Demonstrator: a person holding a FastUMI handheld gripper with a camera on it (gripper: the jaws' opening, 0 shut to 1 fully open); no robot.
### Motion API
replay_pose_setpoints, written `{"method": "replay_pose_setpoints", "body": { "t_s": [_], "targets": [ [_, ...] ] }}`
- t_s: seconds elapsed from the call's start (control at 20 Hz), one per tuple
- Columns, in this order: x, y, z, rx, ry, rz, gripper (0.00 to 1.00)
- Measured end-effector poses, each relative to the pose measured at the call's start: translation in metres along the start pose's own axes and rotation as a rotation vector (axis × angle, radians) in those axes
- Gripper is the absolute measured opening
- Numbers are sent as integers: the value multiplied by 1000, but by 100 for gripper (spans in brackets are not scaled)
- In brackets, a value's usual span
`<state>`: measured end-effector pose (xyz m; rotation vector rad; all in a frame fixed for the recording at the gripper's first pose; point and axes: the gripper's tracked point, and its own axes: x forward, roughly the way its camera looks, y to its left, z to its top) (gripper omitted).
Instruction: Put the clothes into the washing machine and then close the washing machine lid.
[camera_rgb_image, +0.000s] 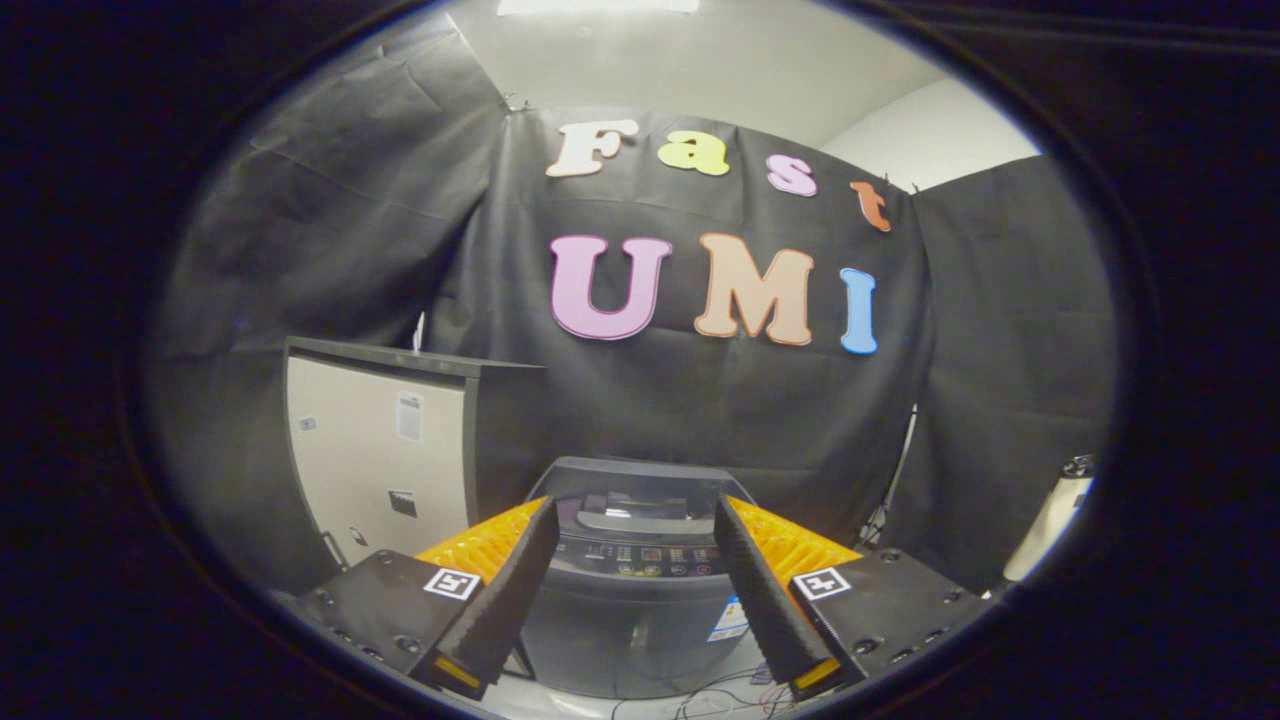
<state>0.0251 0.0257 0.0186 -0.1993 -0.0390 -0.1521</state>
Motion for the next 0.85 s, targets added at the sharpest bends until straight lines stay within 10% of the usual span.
{"method": "replay_pose_setpoints", "body": {
  "t_s": [0.85],
  "targets": [
    [35, -8, -26, -20, -2, -13, 97]
  ]
}}
